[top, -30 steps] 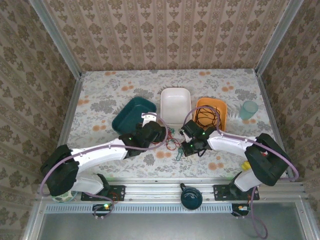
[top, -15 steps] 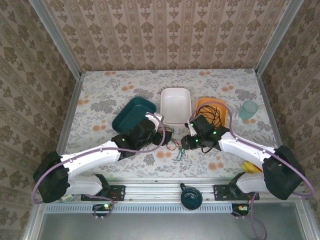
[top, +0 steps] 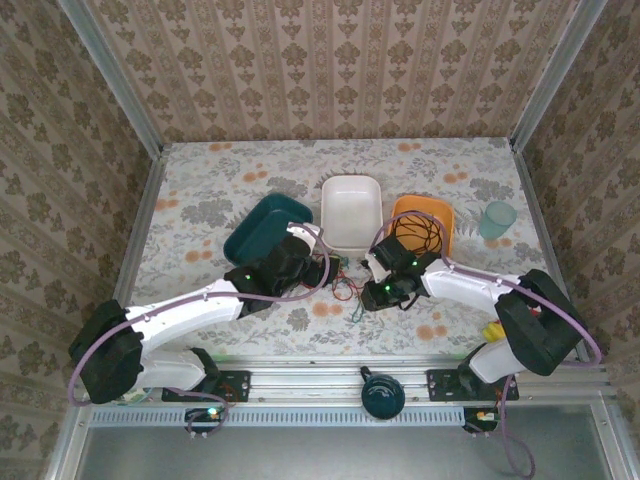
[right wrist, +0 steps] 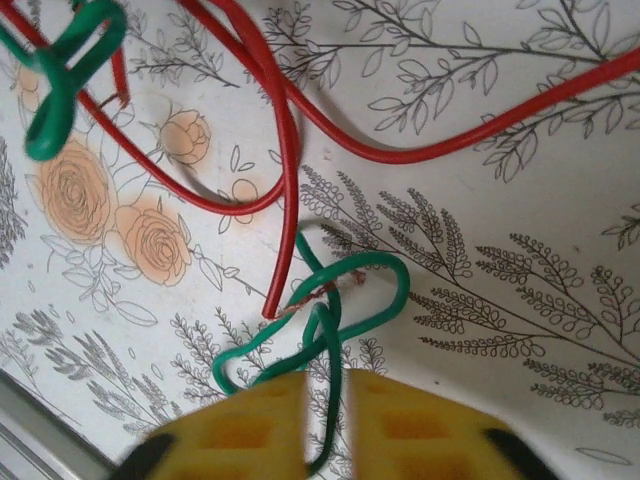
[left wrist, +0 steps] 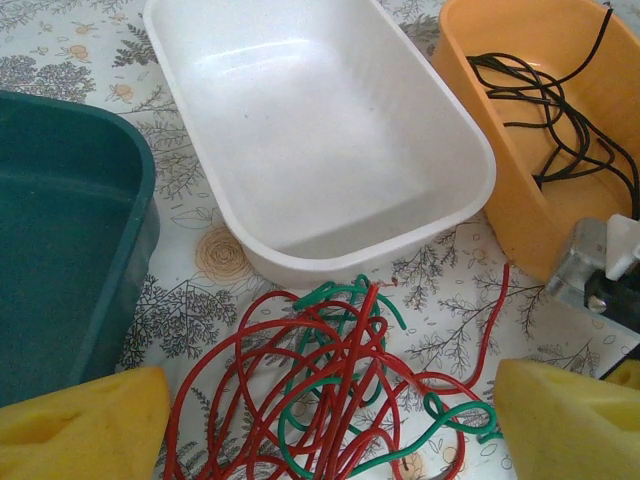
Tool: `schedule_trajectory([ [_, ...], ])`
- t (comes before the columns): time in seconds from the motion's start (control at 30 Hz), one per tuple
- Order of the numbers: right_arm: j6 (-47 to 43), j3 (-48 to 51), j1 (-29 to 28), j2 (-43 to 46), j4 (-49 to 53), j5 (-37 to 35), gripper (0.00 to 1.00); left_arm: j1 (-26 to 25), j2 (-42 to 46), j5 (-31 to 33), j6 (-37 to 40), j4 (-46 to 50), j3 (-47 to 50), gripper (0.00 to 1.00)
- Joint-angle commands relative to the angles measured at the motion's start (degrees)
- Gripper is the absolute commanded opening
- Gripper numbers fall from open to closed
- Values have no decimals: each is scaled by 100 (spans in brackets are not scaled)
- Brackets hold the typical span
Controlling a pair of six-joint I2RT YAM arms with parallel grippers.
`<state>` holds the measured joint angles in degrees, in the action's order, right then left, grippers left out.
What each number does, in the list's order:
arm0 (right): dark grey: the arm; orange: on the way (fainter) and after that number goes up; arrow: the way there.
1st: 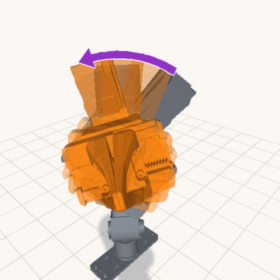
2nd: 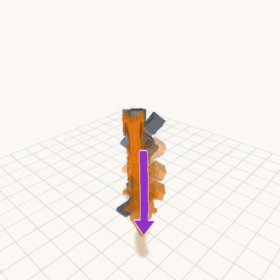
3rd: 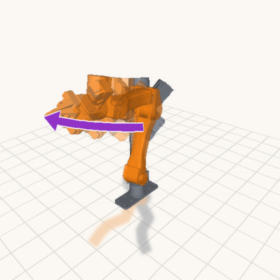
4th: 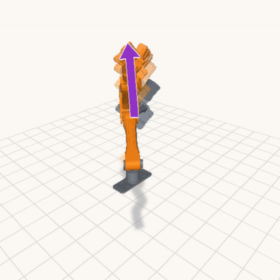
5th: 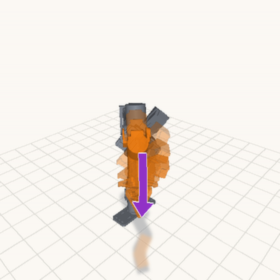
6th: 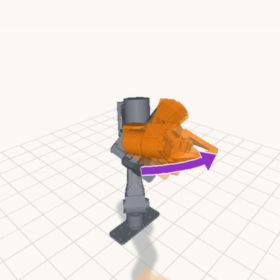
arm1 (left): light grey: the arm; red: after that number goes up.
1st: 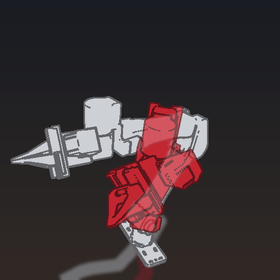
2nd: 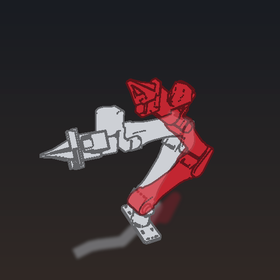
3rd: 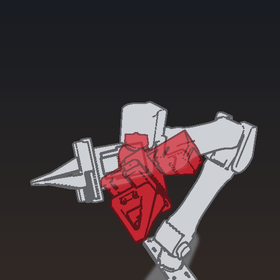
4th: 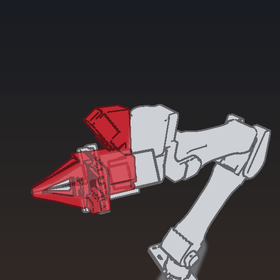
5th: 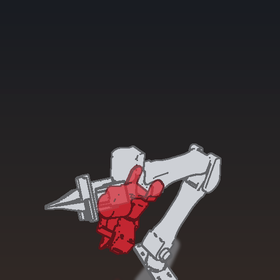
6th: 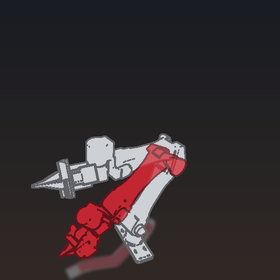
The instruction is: Untangle the cables
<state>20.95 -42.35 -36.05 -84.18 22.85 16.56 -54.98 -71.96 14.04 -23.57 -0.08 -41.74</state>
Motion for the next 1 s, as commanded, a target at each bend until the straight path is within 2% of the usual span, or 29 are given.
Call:
schedule_trajectory([
  [0.0,-30,-193,-18,18,47,65,8,15,-28,-162,-88,-76,21,85],
  [0.13,142,-121,168,768,79,47,5,51,6,-599,-55,-262,91,85],
  [0.4,647,9,936,2019,-274,546,4,139,-57,-1659,129,-543,10,82],
  [0.67,794,-238,1171,1854,-583,1277,3,144,-324,-2515,320,-696,-269,73],
  [0.87,999,-254,1168,1840,-899,1596,2,146,-767,-2574,364,-668,-469,66],
  [0.97,986,-245,1171,1870,-871,1623,2,185,-992,-2687,393,-700,-593,57],
])
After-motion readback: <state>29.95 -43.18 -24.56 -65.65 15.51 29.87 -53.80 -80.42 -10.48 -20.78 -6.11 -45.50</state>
